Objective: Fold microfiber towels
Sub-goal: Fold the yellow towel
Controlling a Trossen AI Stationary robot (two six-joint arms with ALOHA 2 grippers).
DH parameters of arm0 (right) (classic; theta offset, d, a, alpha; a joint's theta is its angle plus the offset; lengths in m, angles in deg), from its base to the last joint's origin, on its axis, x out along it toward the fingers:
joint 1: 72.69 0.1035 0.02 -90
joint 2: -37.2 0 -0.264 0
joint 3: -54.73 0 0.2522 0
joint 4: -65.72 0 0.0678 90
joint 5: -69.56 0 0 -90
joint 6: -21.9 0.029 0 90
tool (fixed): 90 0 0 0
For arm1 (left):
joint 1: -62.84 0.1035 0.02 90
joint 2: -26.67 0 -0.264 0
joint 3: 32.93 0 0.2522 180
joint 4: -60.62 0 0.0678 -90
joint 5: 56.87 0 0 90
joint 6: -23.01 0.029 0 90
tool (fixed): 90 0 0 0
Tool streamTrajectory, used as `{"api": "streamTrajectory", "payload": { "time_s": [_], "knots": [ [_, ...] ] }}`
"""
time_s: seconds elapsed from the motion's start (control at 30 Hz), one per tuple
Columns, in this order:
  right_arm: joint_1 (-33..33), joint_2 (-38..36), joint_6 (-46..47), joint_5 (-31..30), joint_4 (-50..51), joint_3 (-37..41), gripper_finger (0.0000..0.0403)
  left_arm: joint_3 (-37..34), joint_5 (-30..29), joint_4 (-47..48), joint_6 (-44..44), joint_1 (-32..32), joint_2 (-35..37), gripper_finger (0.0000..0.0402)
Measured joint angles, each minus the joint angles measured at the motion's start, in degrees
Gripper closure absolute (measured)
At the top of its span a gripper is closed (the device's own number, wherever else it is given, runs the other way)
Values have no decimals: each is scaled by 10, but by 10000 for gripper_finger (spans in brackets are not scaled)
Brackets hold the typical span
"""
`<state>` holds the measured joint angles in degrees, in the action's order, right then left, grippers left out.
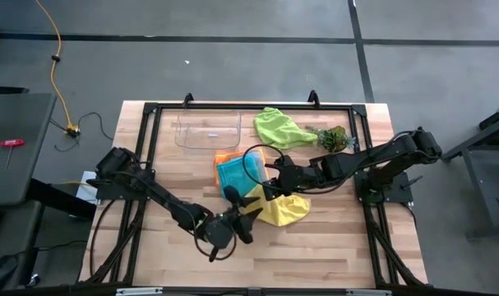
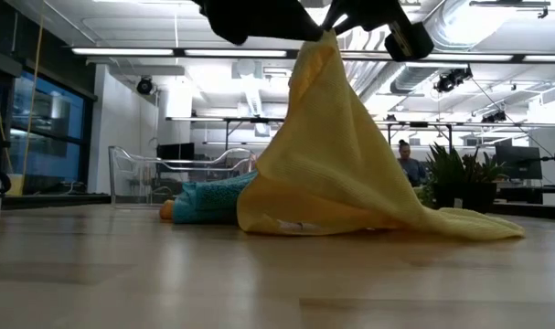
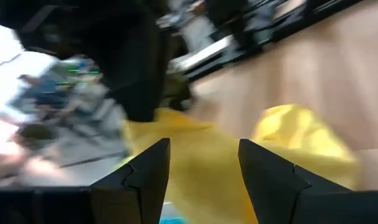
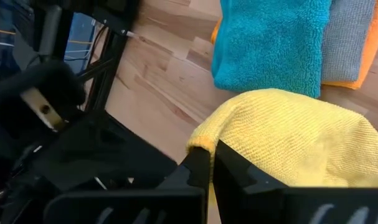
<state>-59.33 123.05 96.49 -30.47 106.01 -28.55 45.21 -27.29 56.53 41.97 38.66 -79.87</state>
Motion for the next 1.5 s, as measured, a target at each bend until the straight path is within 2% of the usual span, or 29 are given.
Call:
{"api": "streamTrajectory", "payload": {
  "time_s": [0.07, 0.3, 0.6, 0.87, 1.13, 1.27, 1.5],
  "knots": [
    [0, 0, 0, -4, -2, 0, 403, 3, -27, -1, 12, 0, -1, 220],
    [-2, 0, 0, -9, -11, 0, 403, 3, -16, 6, 22, 7, -1, 220],
    [-19, 0, 36, -17, -12, 0, 403, 3, -15, 87, 64, 7, -1, 220],
    [-21, 0, 50, -13, -32, 0, 403, 3, -22, 87, 39, 29, -1, 220],
    [-21, 0, 50, -15, -31, 0, 403, 2, -50, 61, 100, 35, -1, 220],
    [-21, 0, 51, -21, -29, 0, 403, 2, -74, 55, 112, 34, 0, 220],
    [-21, 0, 51, -34, -25, 0, 403, 2, -80, 46, 117, 28, 16, 220]
  ]
}}
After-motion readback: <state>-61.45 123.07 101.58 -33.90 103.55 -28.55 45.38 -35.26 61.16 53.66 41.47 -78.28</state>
